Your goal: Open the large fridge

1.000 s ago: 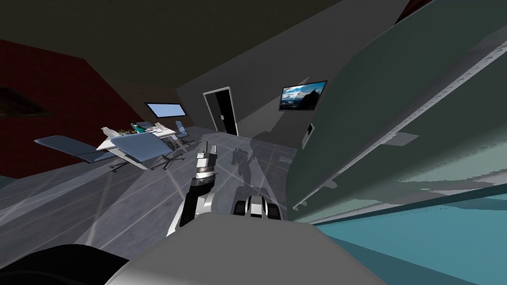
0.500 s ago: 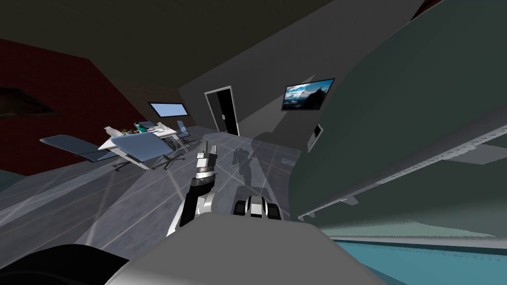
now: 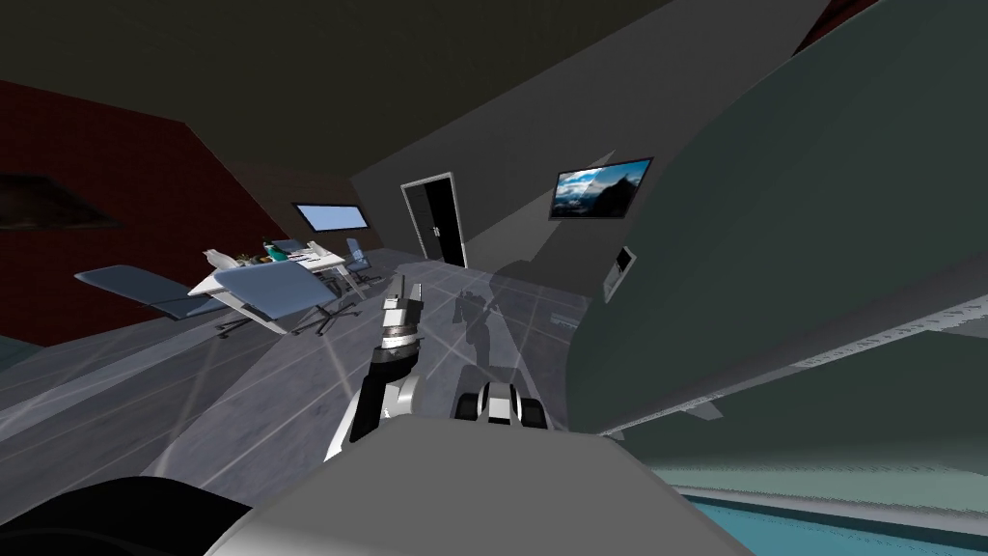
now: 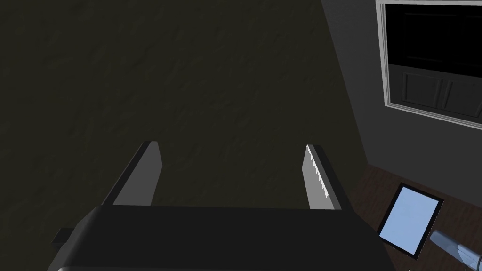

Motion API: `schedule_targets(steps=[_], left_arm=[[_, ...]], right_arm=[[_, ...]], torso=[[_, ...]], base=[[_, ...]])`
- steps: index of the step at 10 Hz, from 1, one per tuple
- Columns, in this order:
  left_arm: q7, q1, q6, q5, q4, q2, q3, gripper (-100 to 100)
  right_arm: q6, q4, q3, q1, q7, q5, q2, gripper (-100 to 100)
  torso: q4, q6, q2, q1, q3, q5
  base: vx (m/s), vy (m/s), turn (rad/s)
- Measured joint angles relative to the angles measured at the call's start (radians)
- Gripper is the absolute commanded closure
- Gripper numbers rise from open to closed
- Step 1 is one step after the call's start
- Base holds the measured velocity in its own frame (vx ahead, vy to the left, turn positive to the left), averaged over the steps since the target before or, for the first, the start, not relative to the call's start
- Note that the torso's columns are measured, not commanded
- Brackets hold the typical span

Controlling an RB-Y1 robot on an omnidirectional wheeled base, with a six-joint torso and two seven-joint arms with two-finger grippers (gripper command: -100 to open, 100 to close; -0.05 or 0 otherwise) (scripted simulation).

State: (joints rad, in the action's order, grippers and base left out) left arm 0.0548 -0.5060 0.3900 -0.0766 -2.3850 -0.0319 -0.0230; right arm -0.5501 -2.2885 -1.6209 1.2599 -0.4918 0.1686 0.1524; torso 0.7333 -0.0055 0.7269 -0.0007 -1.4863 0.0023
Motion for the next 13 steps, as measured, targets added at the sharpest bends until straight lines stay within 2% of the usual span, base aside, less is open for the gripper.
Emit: schedule_targets(steps=[7, 10, 11, 13], left_arm=[[0.0, 0.0, 0.0, 0.0, 0.0, 0.0, 0.0, 0], [0.0, 0.0, 0.0, 0.0, 0.0, 0.0, 0.0, 0], [0.0, 0.0, 0.0, 0.0, 0.0, 0.0, 0.0, 0], [0.0, 0.0, 0.0, 0.0, 0.0, 0.0, 0.0, 0]], right_arm=[[0.012, -0.006, -0.168, 0.066, -0.088, 0.053, 0.011, -100], [0.022, -0.018, -0.227, 0.081, -0.111, 0.07, 0.016, -100], [0.019, -0.027, -0.257, 0.085, -0.117, 0.072, 0.004, -100], [0.019, -0.024, -0.301, 0.093, -0.129, 0.081, 0.013, -100]], torso=[[-0.007, -0.007, -0.014, -0.001, -0.013, 0.002], [-0.009, -0.008, -0.017, -0.004, -0.017, 0.001], [-0.009, -0.008, -0.018, -0.003, -0.017, 0.002], [-0.009, -0.008, -0.018, -0.003, -0.017, 0.001]], base=[[0.064, 0.02, 0.015], [0.049, 0.006, 0.019], [0.029, 0.009, 0.008], [0.028, 0.014, 0.013]])
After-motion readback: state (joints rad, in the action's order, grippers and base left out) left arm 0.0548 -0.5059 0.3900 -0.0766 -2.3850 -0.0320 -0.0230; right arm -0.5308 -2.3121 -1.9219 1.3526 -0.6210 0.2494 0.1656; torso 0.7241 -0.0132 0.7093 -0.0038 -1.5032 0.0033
